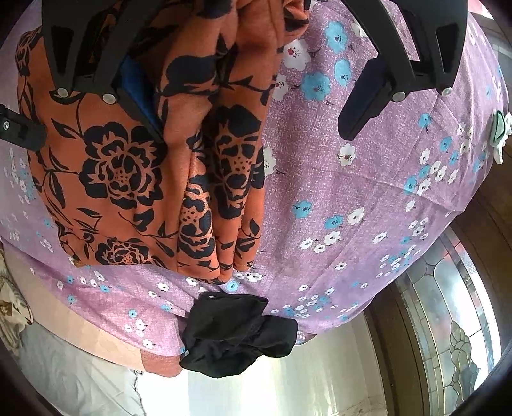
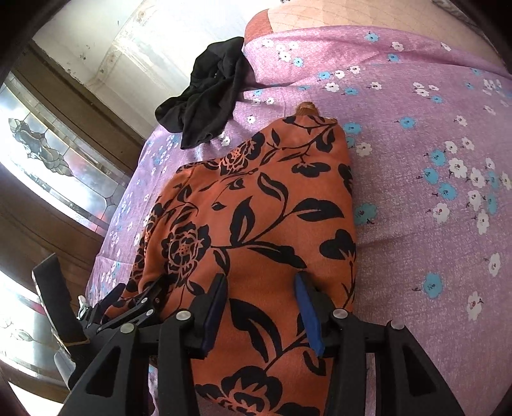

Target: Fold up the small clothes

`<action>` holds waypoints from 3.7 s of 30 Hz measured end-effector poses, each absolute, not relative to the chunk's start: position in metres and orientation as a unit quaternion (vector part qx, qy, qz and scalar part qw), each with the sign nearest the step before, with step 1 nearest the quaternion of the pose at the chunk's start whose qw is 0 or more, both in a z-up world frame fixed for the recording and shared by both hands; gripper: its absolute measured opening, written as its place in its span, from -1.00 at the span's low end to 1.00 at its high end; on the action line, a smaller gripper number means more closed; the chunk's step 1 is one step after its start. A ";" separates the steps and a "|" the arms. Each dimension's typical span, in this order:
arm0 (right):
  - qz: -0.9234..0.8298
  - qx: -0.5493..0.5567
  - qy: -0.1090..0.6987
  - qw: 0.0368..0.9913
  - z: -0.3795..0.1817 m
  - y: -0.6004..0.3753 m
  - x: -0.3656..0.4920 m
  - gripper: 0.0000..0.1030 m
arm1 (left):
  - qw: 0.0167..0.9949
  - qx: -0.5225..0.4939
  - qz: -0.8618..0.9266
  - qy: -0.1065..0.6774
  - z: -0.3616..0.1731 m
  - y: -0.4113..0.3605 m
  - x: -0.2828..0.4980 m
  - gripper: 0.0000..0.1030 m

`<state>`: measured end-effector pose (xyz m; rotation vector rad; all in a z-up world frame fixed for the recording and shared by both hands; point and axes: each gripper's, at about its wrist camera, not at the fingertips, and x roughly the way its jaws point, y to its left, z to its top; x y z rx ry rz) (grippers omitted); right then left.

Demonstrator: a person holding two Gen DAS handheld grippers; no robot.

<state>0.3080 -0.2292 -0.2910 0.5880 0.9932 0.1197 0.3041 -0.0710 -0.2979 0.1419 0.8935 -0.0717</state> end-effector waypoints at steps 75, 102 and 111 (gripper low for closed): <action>0.112 0.251 0.510 0.815 -0.293 -0.222 0.275 -0.01 | 0.897 0.125 -0.047 0.420 -0.278 -0.058 0.281 1.00; 0.068 0.288 0.472 0.830 -0.286 -0.237 0.293 0.01 | 0.899 0.119 -0.045 0.418 -0.281 -0.058 0.291 1.00; 0.058 0.321 0.432 0.841 -0.271 -0.263 0.285 0.30 | 0.906 0.122 -0.046 0.402 -0.271 -0.057 0.288 1.00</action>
